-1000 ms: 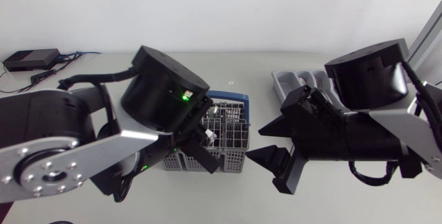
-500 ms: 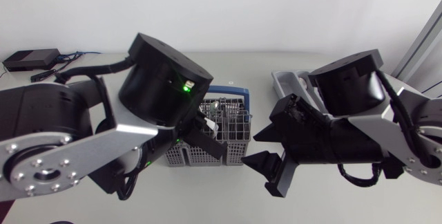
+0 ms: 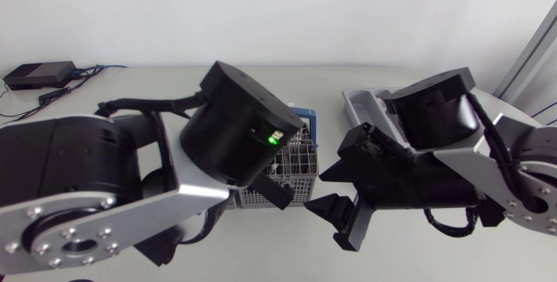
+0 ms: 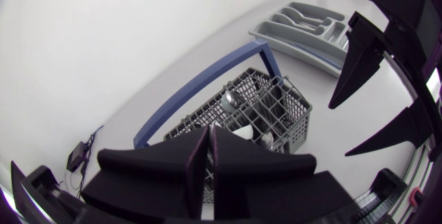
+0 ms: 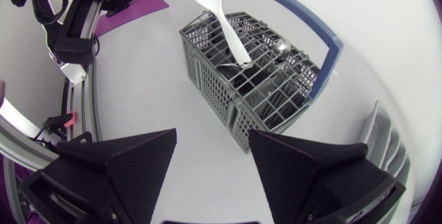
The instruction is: Unload the cutlery basket into the drawer organizer.
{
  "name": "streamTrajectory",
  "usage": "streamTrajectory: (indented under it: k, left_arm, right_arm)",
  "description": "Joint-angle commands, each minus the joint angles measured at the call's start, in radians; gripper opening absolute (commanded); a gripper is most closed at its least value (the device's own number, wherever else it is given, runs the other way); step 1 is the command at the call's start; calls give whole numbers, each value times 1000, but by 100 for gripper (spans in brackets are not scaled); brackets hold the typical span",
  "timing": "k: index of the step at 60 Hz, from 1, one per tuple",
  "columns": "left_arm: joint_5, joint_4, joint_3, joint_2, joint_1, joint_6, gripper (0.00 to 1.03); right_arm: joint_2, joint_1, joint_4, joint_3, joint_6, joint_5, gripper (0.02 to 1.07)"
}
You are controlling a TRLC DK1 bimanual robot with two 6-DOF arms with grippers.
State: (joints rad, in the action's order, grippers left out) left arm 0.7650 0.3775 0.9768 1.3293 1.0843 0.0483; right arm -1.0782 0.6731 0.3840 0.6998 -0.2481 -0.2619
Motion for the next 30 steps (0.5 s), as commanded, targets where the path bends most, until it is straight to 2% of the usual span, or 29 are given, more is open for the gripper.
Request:
streamTrajectory:
  k: [1,30]
  left_arm:
    - [34,28,37,16,5,-21,3]
    - [40,75,31,-110,-9,-45,3]
  right_arm:
    - [-9,2,-13,-28,-20,0,78]
    - [-12,0,-25,-29,-25,0,78]
